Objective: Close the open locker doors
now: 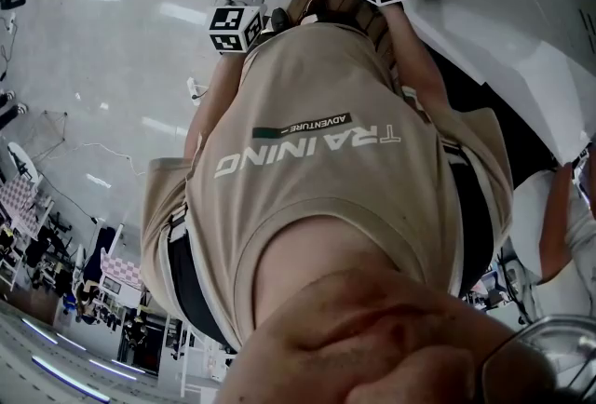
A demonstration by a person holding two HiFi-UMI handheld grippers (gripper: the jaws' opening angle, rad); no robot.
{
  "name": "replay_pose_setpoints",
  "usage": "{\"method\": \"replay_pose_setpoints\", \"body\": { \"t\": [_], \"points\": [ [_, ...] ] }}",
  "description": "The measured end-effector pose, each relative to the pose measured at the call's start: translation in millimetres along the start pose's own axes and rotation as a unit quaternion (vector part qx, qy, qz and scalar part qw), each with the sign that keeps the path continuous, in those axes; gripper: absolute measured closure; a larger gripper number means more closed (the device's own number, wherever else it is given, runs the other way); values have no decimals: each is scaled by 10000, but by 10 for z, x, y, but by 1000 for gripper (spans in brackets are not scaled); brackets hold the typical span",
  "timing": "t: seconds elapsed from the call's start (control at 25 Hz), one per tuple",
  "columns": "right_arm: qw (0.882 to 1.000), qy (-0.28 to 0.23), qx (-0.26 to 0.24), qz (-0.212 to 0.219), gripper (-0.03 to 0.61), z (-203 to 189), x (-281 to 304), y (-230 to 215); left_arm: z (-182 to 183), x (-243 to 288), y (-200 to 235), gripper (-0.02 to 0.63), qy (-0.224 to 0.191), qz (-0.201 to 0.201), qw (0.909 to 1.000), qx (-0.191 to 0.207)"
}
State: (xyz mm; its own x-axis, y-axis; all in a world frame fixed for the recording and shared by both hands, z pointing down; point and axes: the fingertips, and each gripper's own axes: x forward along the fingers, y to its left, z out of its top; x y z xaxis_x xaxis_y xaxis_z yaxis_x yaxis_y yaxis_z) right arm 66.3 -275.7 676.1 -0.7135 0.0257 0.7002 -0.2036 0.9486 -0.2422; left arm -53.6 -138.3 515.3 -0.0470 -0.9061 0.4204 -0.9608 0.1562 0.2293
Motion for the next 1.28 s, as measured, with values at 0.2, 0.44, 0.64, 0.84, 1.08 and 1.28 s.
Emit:
{"method": "replay_pose_setpoints", "body": {
  "t": [0.2,0.44,0.64,0.84,1.08,1.28],
  "points": [
    [10000,-50,46,-73,563,127,-17,38,65,-95,66,614,-42,-27,10000,-1],
    [9997,-204,38,-134,563,132,-110,148,0,-188,89,614,-32,-105,9999,45],
    [9984,-427,130,-353,563,172,-315,303,54,-208,35,614,-70,-405,9990,196],
    [9974,-405,196,-563,563,123,-496,557,29,-224,-71,614,19,-788,9963,336],
    [9943,-622,361,-782,563,80,-718,842,-44,-244,-249,614,134,-1297,9902,495],
    [9891,-915,381,-1089,563,155,-983,1119,-184,-264,-304,614,202,-1653,9842,610]
  ]
}}
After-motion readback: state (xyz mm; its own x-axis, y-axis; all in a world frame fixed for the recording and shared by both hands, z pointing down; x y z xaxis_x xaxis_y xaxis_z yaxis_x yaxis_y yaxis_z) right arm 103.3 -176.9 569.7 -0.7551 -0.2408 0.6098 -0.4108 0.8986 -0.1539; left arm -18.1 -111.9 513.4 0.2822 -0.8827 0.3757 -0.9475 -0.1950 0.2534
